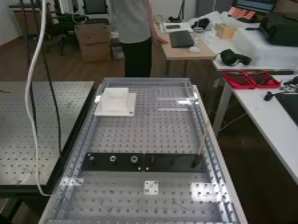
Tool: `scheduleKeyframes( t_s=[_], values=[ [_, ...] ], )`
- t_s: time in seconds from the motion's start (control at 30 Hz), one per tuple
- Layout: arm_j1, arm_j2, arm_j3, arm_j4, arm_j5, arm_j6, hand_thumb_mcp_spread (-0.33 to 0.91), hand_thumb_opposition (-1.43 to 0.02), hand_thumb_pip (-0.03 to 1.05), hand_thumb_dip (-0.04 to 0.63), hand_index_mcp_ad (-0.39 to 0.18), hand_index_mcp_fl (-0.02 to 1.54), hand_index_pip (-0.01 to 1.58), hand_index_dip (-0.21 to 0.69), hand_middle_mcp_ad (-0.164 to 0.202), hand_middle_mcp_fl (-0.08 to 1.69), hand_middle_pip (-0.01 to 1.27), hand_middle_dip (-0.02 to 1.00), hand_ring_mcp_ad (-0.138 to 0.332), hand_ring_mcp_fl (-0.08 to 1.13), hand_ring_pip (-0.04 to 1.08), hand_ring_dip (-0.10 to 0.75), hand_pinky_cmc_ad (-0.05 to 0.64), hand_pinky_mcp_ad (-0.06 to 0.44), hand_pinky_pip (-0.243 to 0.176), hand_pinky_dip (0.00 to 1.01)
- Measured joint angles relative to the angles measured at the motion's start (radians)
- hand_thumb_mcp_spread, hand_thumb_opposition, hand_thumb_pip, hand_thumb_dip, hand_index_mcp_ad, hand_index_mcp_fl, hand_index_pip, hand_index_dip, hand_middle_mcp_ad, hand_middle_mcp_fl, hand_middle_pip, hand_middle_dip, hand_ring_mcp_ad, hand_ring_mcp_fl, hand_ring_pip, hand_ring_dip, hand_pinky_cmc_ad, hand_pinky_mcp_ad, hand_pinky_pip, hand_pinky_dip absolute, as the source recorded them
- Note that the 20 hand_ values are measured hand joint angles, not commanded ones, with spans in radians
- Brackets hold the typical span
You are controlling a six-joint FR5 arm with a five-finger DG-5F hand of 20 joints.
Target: Grab the paper clip and place it in the clear container
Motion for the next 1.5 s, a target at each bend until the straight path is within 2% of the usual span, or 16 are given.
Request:
scheduleKeyframes(
  t_s=[0.07, 0.1, 0.13, 0.23, 0.3, 0.37, 0.43, 0.47, 0.57, 0.77, 0.87, 0.97, 1.27, 1.4, 1.5],
  values=[
    [0.0, 0.0, 0.0, 0.001, -0.001, -0.001, 0.08, -0.17, 0.23, 0.007, -0.054, 0.0, 0.01, 0.016, 0.082, 0.01, 0.02, 0.02, 0.084, 0.0, 0.01, 0.014, 0.082, 0.054, -0.01, 0.06],
    [-0.001, 0.0, -0.001, 0.001, -0.002, -0.001, 0.16, -0.31, 0.32, 0.009, -0.054, 0.0, 0.01, 0.016, 0.082, 0.01, 0.05, 0.03, 0.084, 0.0, 0.02, 0.014, 0.082, 0.086, -0.012, 0.13],
    [-0.001, 0.0, -0.001, 0.002, -0.002, -0.001, 0.18, -0.37, 0.34, 0.009, -0.054, -0.01, 0.01, 0.016, 0.082, 0.0, 0.06, 0.03, 0.084, 0.01, 0.02, 0.017, 0.08, 0.101, -0.012, 0.18],
    [-0.001, 0.0, -0.001, 0.004, -0.002, -0.001, 0.18, -0.51, 0.33, 0.007, -0.054, 0.0, 0.04, 0.035, 0.082, 0.01, 0.09, 0.08, 0.077, 0.01, 0.06, 0.019, 0.154, 0.166, -0.028, 0.3],
    [-0.002, -0.001, -0.001, 0.004, -0.002, -0.003, 0.19, -0.56, 0.33, 0.005, -0.054, 0.0, 0.05, 0.037, 0.082, 0.01, 0.1, 0.08, 0.089, 0.0, 0.07, 0.021, 0.199, 0.215, -0.024, 0.35],
    [-0.002, -0.002, 0.0, 0.004, -0.002, -0.003, 0.18, -0.59, 0.38, 0.007, -0.054, 0.0, 0.06, 0.049, 0.082, -0.01, 0.11, 0.1, 0.119, 0.0, 0.07, 0.026, 0.25, 0.248, -0.044, 0.39],
    [-0.003, -0.003, 0.0, 0.005, -0.004, -0.002, 0.19, -0.61, 0.38, 0.003, -0.045, 0.0, 0.05, 0.047, 0.079, -0.01, 0.11, 0.11, 0.126, 0.0, 0.08, 0.035, 0.265, 0.265, -0.059, 0.43],
    [-0.004, -0.003, 0.001, 0.006, -0.004, -0.001, 0.18, -0.62, 0.38, 0.003, -0.037, 0.0, 0.06, 0.058, 0.082, -0.01, 0.12, 0.11, 0.136, 0.0, 0.07, 0.042, 0.278, 0.26, -0.075, 0.45],
    [-0.005, -0.005, 0.002, 0.006, -0.004, 0.002, 0.18, -0.64, 0.38, 0.003, -0.042, 0.0, 0.06, 0.061, 0.084, 0.0, 0.12, 0.12, 0.138, 0.0, 0.09, 0.042, 0.295, 0.279, -0.079, 0.46],
    [-0.009, -0.009, -0.001, 0.011, -0.004, 0.01, 0.19, -0.65, 0.39, 0.003, -0.024, 0.0, 0.07, 0.065, 0.094, -0.01, 0.12, 0.13, 0.152, 0.0, 0.09, 0.042, 0.335, 0.278, -0.091, 0.49],
    [-0.009, -0.009, -0.01, 0.023, 0.002, 0.002, 0.18, -0.65, 0.39, 0.005, -0.024, 0.0, 0.06, 0.065, 0.094, -0.01, 0.12, 0.13, 0.152, 0.0, 0.09, 0.042, 0.332, 0.29, -0.089, 0.5],
    [-0.012, -0.007, -0.034, 0.056, 0.01, -0.007, 0.19, -0.66, 0.39, 0.0, -0.026, 0.0, 0.07, 0.065, 0.098, -0.01, 0.13, 0.13, 0.157, 0.0, 0.09, 0.049, 0.328, 0.295, -0.089, 0.5],
    [-0.035, -0.007, -0.107, 0.135, 0.036, 0.042, 0.18, -0.66, 0.4, 0.016, -0.026, 0.0, 0.07, 0.065, 0.099, -0.01, 0.13, 0.14, 0.159, 0.0, 0.09, 0.049, 0.328, 0.295, -0.089, 0.5],
    [-0.047, -0.011, -0.146, 0.171, 0.059, 0.052, 0.2, -0.68, 0.45, 0.019, -0.026, 0.0, 0.07, 0.063, 0.099, -0.01, 0.13, 0.14, 0.159, 0.0, 0.09, 0.049, 0.328, 0.293, -0.093, 0.5],
    [-0.057, -0.019, -0.166, 0.19, 0.073, 0.058, 0.2, -0.68, 0.45, 0.033, -0.024, 0.01, 0.07, 0.033, 0.103, -0.01, 0.13, 0.14, 0.159, 0.0, 0.09, 0.049, 0.337, 0.293, -0.096, 0.5]
  ],
)
